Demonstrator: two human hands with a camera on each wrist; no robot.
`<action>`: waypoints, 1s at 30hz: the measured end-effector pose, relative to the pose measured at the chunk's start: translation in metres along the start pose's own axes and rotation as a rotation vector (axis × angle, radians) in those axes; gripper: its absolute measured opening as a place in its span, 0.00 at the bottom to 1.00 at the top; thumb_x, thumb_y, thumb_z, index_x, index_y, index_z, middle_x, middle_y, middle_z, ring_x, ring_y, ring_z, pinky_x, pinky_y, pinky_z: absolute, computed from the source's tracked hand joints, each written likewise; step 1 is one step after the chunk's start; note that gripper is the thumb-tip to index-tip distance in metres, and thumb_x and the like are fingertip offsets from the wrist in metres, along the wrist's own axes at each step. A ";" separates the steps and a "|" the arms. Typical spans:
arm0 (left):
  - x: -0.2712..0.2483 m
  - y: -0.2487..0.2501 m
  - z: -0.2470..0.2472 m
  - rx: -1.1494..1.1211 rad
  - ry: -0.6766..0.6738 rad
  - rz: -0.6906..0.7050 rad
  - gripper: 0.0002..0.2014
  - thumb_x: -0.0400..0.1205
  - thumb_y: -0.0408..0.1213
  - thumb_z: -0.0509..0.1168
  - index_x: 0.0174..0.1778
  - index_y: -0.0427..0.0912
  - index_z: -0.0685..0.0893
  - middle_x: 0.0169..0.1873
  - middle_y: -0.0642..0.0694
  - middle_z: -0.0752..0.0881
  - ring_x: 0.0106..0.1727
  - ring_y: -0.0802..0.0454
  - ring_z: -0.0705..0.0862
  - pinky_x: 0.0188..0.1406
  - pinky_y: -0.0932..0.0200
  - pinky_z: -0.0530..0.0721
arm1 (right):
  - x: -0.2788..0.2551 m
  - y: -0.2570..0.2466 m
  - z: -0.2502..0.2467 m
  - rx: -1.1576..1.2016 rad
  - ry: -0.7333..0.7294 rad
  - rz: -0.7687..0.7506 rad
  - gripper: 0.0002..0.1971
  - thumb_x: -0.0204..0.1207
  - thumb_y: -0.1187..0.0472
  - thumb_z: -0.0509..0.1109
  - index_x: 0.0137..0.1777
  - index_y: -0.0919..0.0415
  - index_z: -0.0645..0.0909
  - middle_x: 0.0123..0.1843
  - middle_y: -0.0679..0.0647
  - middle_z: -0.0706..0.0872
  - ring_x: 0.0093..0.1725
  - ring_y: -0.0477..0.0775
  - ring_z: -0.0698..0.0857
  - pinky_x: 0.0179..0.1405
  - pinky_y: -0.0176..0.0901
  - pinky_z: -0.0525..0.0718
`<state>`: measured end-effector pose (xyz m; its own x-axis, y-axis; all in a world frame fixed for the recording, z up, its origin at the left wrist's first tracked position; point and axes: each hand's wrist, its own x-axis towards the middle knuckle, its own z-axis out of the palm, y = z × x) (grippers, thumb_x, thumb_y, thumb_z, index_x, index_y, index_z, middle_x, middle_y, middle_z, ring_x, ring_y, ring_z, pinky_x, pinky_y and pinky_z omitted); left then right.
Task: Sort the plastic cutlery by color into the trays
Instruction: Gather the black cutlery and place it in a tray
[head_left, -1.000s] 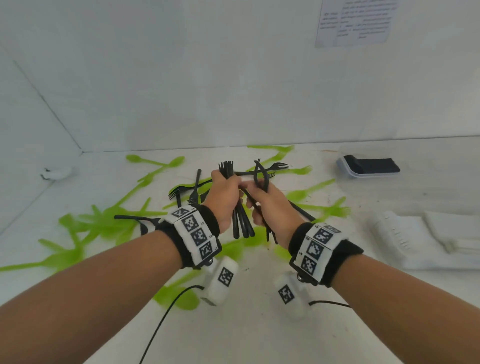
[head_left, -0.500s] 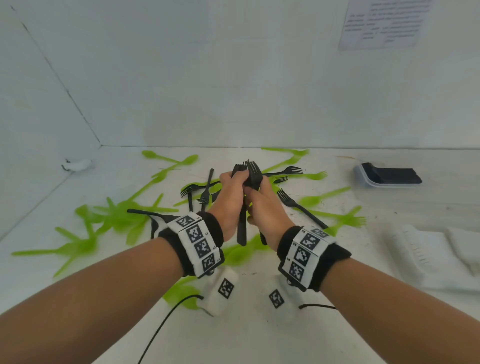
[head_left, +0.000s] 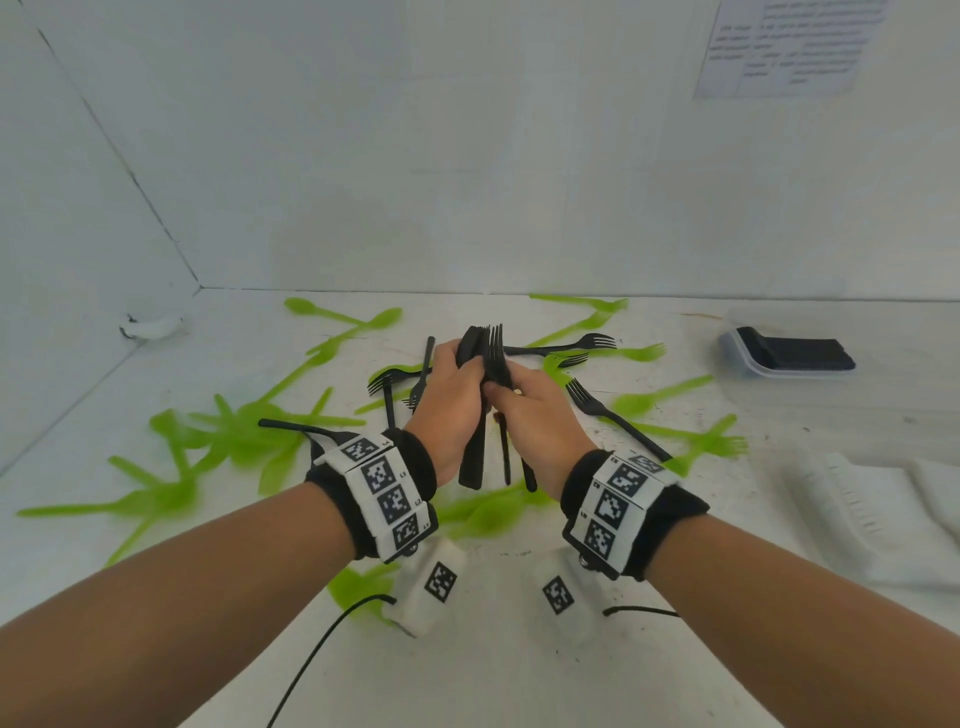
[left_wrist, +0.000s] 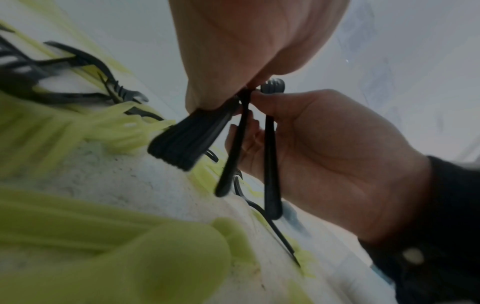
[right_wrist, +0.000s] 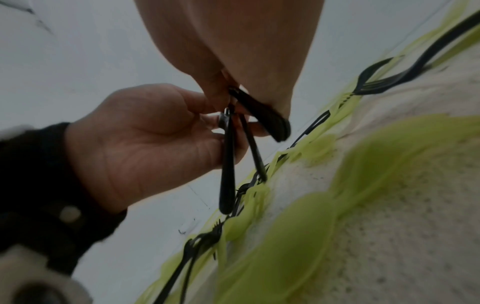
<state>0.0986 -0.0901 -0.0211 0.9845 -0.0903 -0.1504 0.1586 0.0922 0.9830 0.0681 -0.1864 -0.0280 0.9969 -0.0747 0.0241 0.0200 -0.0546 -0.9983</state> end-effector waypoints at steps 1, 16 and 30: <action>-0.001 -0.001 -0.002 0.060 -0.010 0.025 0.15 0.89 0.33 0.58 0.71 0.48 0.75 0.57 0.42 0.84 0.56 0.48 0.85 0.54 0.54 0.85 | 0.001 0.000 0.001 0.032 -0.017 0.037 0.18 0.85 0.68 0.62 0.64 0.51 0.89 0.57 0.58 0.92 0.60 0.58 0.89 0.65 0.57 0.87; 0.008 0.002 -0.028 0.131 -0.154 0.040 0.16 0.88 0.28 0.56 0.66 0.51 0.78 0.43 0.44 0.79 0.39 0.49 0.77 0.47 0.49 0.78 | 0.001 -0.006 0.008 0.363 0.131 0.281 0.11 0.89 0.52 0.58 0.56 0.49 0.82 0.42 0.48 0.70 0.31 0.46 0.63 0.30 0.39 0.64; 0.003 0.006 -0.029 0.063 -0.342 0.041 0.21 0.89 0.28 0.63 0.77 0.51 0.78 0.55 0.40 0.91 0.48 0.45 0.93 0.54 0.46 0.90 | -0.003 -0.006 0.018 0.389 0.205 0.167 0.20 0.91 0.52 0.57 0.67 0.61 0.86 0.52 0.54 0.91 0.39 0.42 0.88 0.36 0.34 0.84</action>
<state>0.1050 -0.0612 -0.0188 0.9061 -0.4159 -0.0768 0.1039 0.0427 0.9937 0.0668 -0.1676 -0.0236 0.9541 -0.2479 -0.1681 -0.0739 0.3490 -0.9342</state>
